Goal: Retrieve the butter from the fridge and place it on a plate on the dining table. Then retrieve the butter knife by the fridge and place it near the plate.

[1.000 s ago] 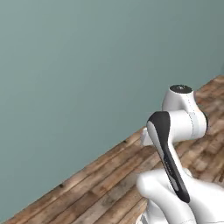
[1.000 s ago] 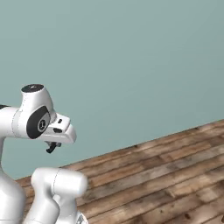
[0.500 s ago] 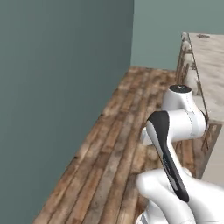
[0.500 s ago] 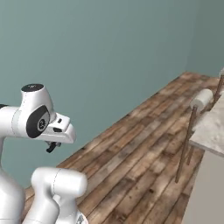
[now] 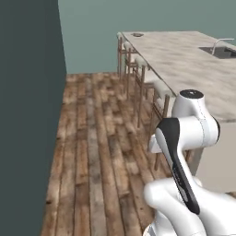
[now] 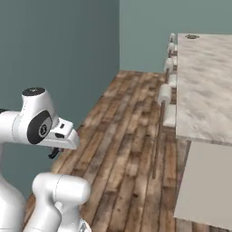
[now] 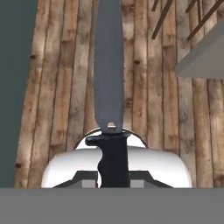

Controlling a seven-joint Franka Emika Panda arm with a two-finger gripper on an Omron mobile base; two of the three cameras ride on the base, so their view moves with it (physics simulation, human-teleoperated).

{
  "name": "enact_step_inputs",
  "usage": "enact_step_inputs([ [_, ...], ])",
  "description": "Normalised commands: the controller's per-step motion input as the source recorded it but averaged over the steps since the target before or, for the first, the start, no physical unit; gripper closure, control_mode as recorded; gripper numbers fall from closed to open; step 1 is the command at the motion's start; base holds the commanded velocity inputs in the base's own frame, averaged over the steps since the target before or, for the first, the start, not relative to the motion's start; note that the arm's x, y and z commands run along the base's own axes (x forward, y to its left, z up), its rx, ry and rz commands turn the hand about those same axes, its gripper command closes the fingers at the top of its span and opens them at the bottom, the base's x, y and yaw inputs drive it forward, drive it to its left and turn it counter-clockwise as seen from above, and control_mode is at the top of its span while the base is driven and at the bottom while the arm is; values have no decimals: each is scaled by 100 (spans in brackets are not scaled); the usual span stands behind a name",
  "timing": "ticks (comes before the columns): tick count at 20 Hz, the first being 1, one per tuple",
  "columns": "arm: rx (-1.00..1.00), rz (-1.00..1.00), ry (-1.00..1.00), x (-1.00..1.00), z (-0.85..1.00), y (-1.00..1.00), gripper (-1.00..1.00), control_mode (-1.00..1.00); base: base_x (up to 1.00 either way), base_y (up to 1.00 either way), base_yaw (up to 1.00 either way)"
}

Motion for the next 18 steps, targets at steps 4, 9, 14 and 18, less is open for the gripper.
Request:
enact_step_inputs([
  [4, 0, 0, 0, 0, 0, 0, 100, 100, 100, 85, -46],
  [9, 0, 0, 0, 0, 0, 0, 100, 100, 100, 66, -26],
  [14, 0, 0, 0, 0, 0, 0, 100, 100, 100, 20, -10],
  [18, 0, 0, 0, 0, 0, 0, 100, 100, 100, 3, -7],
])
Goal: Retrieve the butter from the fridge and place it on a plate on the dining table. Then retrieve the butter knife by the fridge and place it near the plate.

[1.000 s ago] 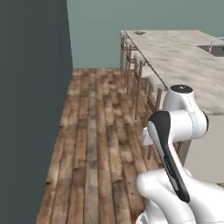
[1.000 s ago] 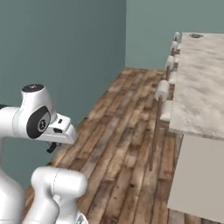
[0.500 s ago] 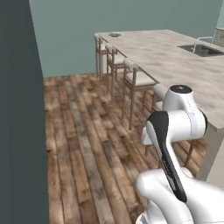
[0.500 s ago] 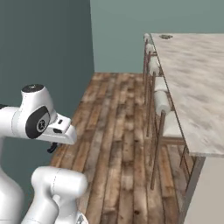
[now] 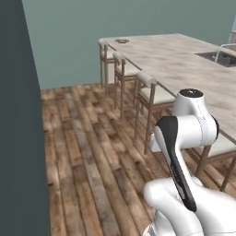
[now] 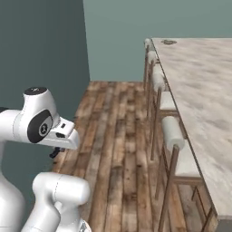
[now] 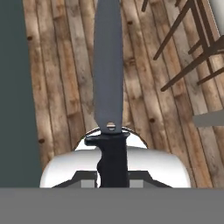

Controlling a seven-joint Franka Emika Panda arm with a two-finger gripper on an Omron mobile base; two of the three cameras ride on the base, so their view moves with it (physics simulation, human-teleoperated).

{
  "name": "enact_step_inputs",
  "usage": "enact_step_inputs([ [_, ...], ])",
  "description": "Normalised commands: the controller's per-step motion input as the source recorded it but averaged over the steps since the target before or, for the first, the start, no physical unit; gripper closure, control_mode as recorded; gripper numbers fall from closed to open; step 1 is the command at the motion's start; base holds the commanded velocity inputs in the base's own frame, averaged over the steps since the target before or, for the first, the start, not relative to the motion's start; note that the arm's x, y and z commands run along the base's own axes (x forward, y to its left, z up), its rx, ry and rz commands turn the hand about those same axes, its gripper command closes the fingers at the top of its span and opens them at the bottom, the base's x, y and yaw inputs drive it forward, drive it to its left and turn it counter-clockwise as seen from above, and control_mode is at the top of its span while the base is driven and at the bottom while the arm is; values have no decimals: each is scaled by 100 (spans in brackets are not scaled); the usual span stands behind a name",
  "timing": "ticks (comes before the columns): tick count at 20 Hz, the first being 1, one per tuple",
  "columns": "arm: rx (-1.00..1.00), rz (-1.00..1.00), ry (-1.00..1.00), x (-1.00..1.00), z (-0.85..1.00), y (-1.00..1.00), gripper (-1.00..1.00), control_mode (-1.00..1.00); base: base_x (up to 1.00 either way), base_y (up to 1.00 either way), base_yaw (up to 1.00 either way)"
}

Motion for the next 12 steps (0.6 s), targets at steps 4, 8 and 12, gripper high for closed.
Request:
enact_step_inputs([
  [4, 0, 0, 0, 0, 0, 0, 100, 100, 100, 20, -10],
  [8, 0, 0, 0, 0, 0, 0, 100, 100, 100, 19, -12],
  [12, 0, 0, 0, 0, 0, 0, 100, 100, 100, 26, -13],
])
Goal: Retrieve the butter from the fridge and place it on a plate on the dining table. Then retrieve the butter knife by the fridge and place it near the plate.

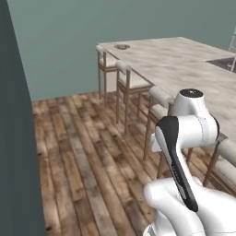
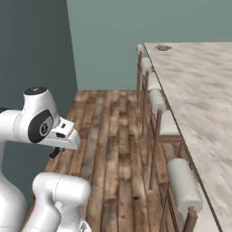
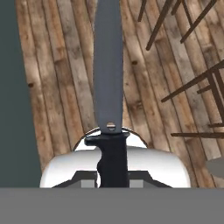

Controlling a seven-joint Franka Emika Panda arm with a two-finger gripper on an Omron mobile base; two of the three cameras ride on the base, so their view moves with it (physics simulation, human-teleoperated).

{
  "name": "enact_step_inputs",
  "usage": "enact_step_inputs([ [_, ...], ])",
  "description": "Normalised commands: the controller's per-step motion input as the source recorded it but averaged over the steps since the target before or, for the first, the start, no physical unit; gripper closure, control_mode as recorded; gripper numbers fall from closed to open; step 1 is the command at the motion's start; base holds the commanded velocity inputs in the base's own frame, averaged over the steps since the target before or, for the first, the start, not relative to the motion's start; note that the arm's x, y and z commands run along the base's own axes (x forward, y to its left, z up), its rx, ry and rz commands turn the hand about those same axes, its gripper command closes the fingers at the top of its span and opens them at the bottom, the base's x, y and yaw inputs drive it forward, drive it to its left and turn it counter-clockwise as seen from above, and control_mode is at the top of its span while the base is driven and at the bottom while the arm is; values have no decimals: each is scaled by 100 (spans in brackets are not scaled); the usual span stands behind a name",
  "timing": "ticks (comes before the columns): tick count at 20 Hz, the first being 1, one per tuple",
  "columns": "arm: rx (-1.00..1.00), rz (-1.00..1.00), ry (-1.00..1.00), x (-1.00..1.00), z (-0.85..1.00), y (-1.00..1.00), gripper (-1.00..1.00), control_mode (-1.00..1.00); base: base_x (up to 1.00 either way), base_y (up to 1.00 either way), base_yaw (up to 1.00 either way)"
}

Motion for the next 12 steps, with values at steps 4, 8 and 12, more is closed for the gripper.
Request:
enact_step_inputs([
  [4, 0, 0, 0, 0, 0, 0, 100, 100, 100, 32, -12],
  [8, 0, 0, 0, 0, 0, 0, 100, 100, 100, 46, -14],
  [12, 0, 0, 0, 0, 0, 0, 100, 100, 100, 55, -14],
])
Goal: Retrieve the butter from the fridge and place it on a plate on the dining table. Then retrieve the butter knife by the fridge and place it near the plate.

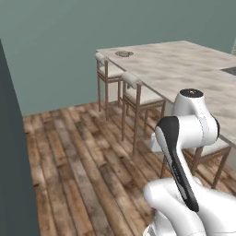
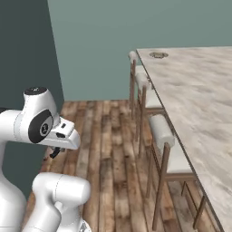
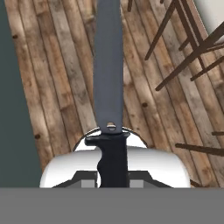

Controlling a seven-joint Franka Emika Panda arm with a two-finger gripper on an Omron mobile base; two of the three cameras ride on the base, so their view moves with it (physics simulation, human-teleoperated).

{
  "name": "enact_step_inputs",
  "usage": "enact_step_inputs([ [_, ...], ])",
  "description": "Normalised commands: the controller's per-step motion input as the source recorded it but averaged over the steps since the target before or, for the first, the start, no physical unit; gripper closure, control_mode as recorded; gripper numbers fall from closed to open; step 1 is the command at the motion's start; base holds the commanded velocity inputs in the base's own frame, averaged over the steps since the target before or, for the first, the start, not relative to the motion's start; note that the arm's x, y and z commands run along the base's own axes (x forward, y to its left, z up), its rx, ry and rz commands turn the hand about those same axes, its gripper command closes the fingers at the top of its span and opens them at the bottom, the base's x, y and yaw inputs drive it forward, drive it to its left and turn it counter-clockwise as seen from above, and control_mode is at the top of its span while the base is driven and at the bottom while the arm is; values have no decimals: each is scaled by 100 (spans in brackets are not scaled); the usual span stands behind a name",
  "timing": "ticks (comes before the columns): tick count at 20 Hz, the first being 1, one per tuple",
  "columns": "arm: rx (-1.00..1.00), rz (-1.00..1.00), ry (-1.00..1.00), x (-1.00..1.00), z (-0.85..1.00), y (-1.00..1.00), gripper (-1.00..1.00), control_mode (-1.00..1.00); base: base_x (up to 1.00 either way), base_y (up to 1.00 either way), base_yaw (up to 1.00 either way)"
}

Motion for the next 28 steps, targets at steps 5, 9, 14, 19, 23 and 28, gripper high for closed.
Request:
enact_step_inputs([
  [5, 0, 0, 0, 0, 0, 0, 100, 100, 100, 57, -12],
  [9, 0, 0, 0, 0, 0, 0, 100, 100, 100, 29, -13],
  [14, 0, 0, 0, 0, 0, 0, 100, 100, 100, 31, -18],
  [19, 0, 0, 0, 0, 0, 0, 100, 100, 100, 54, -20],
  [23, 0, 0, 0, 0, 0, 0, 100, 100, 100, 58, -30],
  [28, 0, 0, 0, 0, 0, 0, 100, 100, 100, 60, -39],
])
